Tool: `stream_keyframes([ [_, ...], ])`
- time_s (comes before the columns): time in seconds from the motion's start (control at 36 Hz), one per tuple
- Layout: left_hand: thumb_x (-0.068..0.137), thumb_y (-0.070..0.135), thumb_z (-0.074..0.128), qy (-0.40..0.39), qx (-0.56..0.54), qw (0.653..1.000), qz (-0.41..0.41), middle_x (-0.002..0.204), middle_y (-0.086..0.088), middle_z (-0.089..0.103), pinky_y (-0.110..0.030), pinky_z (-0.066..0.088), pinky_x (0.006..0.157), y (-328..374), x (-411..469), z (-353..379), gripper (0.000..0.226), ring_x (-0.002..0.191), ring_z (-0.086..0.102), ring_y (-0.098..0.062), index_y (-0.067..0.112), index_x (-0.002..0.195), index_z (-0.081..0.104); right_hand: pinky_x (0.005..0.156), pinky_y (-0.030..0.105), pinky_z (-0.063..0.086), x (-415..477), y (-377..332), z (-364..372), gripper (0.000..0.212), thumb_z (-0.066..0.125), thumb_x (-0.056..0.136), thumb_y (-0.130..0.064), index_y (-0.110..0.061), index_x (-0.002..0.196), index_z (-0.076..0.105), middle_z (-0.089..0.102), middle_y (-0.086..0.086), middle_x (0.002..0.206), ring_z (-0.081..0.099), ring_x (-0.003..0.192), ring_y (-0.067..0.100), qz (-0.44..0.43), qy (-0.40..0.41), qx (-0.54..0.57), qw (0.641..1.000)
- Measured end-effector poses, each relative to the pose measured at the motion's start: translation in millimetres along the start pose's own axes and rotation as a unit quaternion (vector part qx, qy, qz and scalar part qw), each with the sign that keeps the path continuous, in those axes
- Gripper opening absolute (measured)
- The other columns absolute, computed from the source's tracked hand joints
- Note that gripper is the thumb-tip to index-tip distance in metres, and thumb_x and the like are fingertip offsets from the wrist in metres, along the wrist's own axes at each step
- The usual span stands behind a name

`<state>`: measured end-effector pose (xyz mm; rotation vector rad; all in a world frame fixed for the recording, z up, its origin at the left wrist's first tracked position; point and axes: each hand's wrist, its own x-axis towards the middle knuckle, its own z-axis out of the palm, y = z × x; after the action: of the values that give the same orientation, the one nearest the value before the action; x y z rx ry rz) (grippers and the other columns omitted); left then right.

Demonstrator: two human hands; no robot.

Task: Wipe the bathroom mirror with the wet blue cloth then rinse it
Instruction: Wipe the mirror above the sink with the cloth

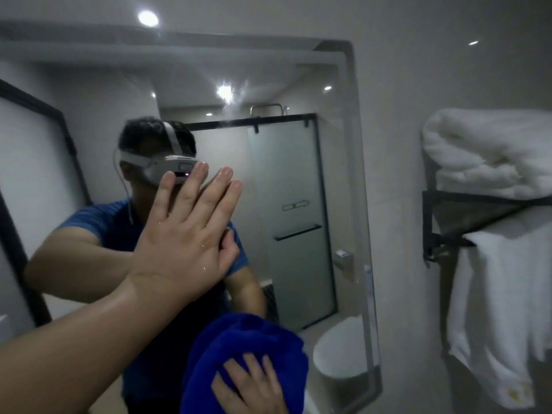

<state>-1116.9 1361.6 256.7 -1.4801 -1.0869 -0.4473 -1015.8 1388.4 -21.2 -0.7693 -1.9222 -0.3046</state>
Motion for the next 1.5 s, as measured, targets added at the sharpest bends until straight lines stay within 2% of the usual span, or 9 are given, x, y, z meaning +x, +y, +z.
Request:
stream_keyframes([
  [0.11, 0.098, 0.037, 0.049, -0.005, -0.013, 1.0, -0.002, 0.176, -0.009, 0.028, -0.065, 0.019, 0.13, -0.6, 0.2, 0.6, 0.074, 0.165, 0.021, -0.035, 0.013, 0.167, 0.037, 0.129, 0.044, 0.027, 50.8, 45.4, -59.6, 0.066, 0.068, 0.089, -0.061, -0.04, 0.149, 0.051, 0.044, -0.013, 0.164, 0.03, 0.16, 0.013, -0.097, 0.01, -0.038, 0.995],
  [0.25, 0.095, 0.037, 0.054, -0.018, -0.03, 0.999, -0.002, 0.176, -0.008, 0.03, -0.066, 0.024, 0.128, -0.6, 0.6, -0.6, 0.076, 0.165, 0.023, -0.034, 0.014, 0.166, 0.039, 0.128, 0.063, 0.029, 178.0, 96.3, -138.1, 0.062, 0.055, 0.101, -0.048, -0.024, 0.158, 0.048, 0.048, 0.0, 0.165, 0.037, 0.158, 0.025, 0.076, 0.194, 0.019, 0.978],
  [0.39, 0.093, 0.037, 0.056, -0.008, -0.046, 0.999, -0.005, 0.176, -0.007, 0.03, -0.065, 0.025, 0.128, 0.3, 1.0, 1.0, 0.078, 0.164, 0.024, -0.033, 0.015, 0.166, 0.04, 0.133, 0.055, 0.02, 311.0, 84.0, -210.8, 0.065, 0.041, 0.106, -0.053, -0.025, 0.165, 0.039, 0.038, -0.001, 0.172, 0.025, 0.163, 0.021, 0.15, 0.252, 0.061, 0.954],
  [0.56, 0.088, 0.035, 0.061, -0.017, -0.042, 0.999, -0.012, 0.167, -0.01, 0.047, -0.064, 0.029, 0.127, 0.2, 1.5, -3.1, 0.074, 0.154, 0.045, -0.036, 0.013, 0.158, 0.053, 0.134, 0.054, 0.013, 351.2, 17.4, -214.8, 0.065, 0.052, 0.104, -0.049, -0.028, 0.164, 0.042, 0.036, -0.005, 0.173, 0.021, 0.165, 0.019, -0.09, 0.13, -0.03, 0.987],
  [0.67, 0.083, 0.036, 0.066, -0.026, -0.054, 0.997, 0.042, 0.125, -0.006, 0.077, -0.058, 0.044, 0.114, -3.8, -3.4, -3.7, 0.052, 0.117, 0.067, -0.032, 0.018, 0.131, 0.075, 0.133, 0.055, 0.015, 317.4, 13.8, -187.3, 0.065, 0.057, 0.101, -0.046, -0.028, 0.162, 0.047, 0.041, -0.004, 0.171, 0.025, 0.164, 0.02, -0.206, 0.082, -0.052, 0.974],
  [0.92, 0.078, 0.026, 0.073, -0.039, -0.235, 0.958, 0.161, 0.131, 0.01, 0.072, -0.044, 0.039, 0.123, -44.2, -5.7, -31.3, 0.027, 0.131, 0.063, -0.015, 0.031, 0.105, 0.077, 0.134, 0.06, 0.012, 228.4, 94.2, -157.2, 0.065, 0.054, 0.1, -0.044, -0.026, 0.161, 0.044, 0.033, -0.008, 0.173, 0.02, 0.165, 0.017, -0.007, 0.167, 0.044, 0.985],
  [1.11, 0.087, 0.032, 0.055, -0.006, -0.072, 0.997, -0.032, 0.153, -0.006, 0.062, -0.057, 0.04, 0.113, -139.2, 5.8, -69.3, 0.056, 0.137, 0.059, -0.037, 0.015, 0.137, 0.073, 0.135, 0.033, -0.001, 159.2, 157.6, -167.2, 0.067, 0.025, 0.105, -0.069, -0.049, 0.166, 0.007, 0.013, -0.024, 0.173, -0.005, 0.16, -0.012, 0.138, 0.124, 0.001, 0.983],
  [1.28, 0.091, 0.036, 0.048, -0.007, -0.025, 0.996, -0.086, 0.163, -0.01, 0.052, -0.055, 0.029, 0.124, -156.7, 4.4, -62.0, 0.067, 0.148, 0.05, -0.037, 0.013, 0.153, 0.059, 0.136, 0.048, 0.014, 236.5, 135.0, -215.0, 0.073, 0.027, 0.107, -0.071, -0.035, 0.17, 0.018, 0.021, -0.01, 0.177, 0.016, 0.164, 0.012, 0.244, 0.192, 0.11, 0.944],
  [1.5, 0.094, 0.038, 0.049, 0.016, -0.009, 0.997, -0.073, 0.165, -0.008, 0.05, -0.051, 0.028, 0.125, -159.3, 1.9, -58.3, 0.065, 0.149, 0.049, -0.033, 0.015, 0.154, 0.059, 0.136, 0.054, 0.01, 394.2, 49.4, -254.1, 0.065, 0.035, 0.111, -0.055, -0.025, 0.168, 0.029, 0.03, -0.001, 0.176, 0.018, 0.165, 0.021, 0.17, 0.224, 0.041, 0.959],
])
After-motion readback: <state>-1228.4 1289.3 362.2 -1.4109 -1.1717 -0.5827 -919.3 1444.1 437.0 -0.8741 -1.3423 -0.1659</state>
